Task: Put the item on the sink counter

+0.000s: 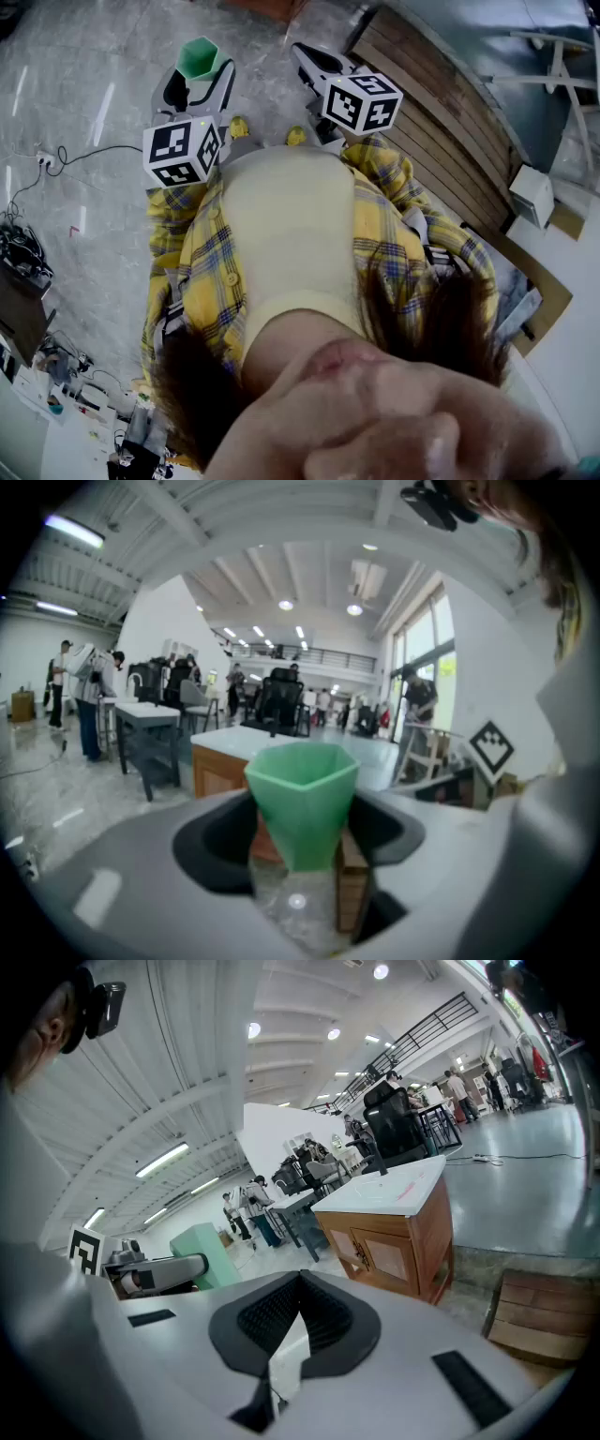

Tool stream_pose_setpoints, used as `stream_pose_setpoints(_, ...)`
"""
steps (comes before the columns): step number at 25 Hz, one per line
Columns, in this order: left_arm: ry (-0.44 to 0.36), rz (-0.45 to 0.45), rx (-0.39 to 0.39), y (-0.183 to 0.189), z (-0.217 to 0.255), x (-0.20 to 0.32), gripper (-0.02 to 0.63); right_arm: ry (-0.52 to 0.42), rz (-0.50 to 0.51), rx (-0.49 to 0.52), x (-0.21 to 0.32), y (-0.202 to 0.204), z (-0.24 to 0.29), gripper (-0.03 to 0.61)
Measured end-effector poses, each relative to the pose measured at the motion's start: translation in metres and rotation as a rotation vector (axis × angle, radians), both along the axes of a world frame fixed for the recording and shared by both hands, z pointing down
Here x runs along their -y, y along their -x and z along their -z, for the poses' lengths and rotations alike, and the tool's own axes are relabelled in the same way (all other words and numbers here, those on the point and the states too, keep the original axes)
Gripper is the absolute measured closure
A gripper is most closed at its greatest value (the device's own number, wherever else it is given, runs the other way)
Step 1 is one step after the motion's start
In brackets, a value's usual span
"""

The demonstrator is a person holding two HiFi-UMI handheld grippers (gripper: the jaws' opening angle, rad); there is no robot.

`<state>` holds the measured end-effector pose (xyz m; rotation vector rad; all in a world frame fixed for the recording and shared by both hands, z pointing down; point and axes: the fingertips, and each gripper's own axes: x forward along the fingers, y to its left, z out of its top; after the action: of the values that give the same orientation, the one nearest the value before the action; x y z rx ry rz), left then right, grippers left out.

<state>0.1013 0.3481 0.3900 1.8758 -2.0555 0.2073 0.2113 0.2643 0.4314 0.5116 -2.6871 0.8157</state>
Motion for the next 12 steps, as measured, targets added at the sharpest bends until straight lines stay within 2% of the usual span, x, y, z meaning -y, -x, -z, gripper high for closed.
stream_pose_setpoints(6, 0.006, -0.014, -0.01, 0.017, -0.003, 0.002, 0.308, -0.001, -0.015, -0.003, 0.004, 0.017, -0.001, 0.566)
stream_pose_setpoints(12, 0.002, -0.03, -0.023, 0.048, -0.007, 0.002, 0.308, 0.043, -0.045, 0.038, 0.006, 0.051, -0.002, 0.566)
